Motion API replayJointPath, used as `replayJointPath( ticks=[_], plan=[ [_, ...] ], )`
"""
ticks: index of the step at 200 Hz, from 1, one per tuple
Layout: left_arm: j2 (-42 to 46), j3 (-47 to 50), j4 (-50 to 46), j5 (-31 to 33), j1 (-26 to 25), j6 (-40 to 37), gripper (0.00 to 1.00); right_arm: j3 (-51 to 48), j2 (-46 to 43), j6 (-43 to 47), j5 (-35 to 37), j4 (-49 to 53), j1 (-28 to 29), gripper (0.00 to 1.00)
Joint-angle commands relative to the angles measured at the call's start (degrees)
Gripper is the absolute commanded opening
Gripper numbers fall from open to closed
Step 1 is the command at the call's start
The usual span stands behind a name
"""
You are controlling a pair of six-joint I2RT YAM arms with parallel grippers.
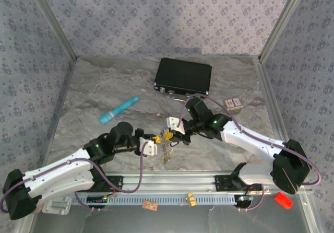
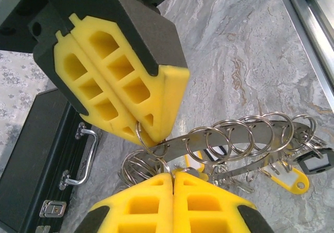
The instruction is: Put the keys on the keyring
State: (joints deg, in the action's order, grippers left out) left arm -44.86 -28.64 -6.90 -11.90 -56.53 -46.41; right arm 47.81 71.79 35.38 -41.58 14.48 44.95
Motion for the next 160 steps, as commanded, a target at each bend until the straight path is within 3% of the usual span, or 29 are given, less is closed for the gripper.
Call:
replayJointPath(
  ticks=[1, 19, 39, 58, 95, 119, 134, 160],
  plan=[
    [-0.5, 0.1, -1.3, -1.5, -1.1, -1.6, 0.00, 0.7, -1.5, -1.2, -0.4, -4.3, 0.1, 0.00],
    [-0.8, 0.1, -0.8, -1.6, -1.4, -1.4, 0.01, 0.6, -1.8, -1.6, -0.5, -5.0, 0.1, 0.00],
    [-0.8, 0.3, -0.5, -2.0, -1.4, -1.0, 0.32, 0.1, -2.1, -2.4, -0.9, -6.3, 0.1, 0.00],
    [-0.3, 0.2, -1.7, -2.5, -1.5, -0.3, 0.41, -0.2, -2.3, -2.4, -1.5, -6.1, 0.0, 0.00],
    [4.3, 0.6, -4.0, -0.5, -1.4, 2.9, 0.44, -0.9, -2.5, -2.1, -1.3, -5.9, -0.2, 0.00],
    [8.7, 1.4, -3.6, 2.0, -1.2, 8.2, 0.40, -1.8, -2.9, -2.5, -1.1, -7.2, -0.2, 0.00],
    [11.2, 2.1, -2.1, 4.0, -0.5, 13.3, 0.37, -2.2, -3.1, -2.7, -1.0, -7.9, -0.1, 0.00],
    [12.6, 1.9, 0.6, 3.9, 3.2, 28.8, 0.40, -2.4, -3.5, -2.5, -0.5, -8.0, 0.1, 0.00]
  ],
)
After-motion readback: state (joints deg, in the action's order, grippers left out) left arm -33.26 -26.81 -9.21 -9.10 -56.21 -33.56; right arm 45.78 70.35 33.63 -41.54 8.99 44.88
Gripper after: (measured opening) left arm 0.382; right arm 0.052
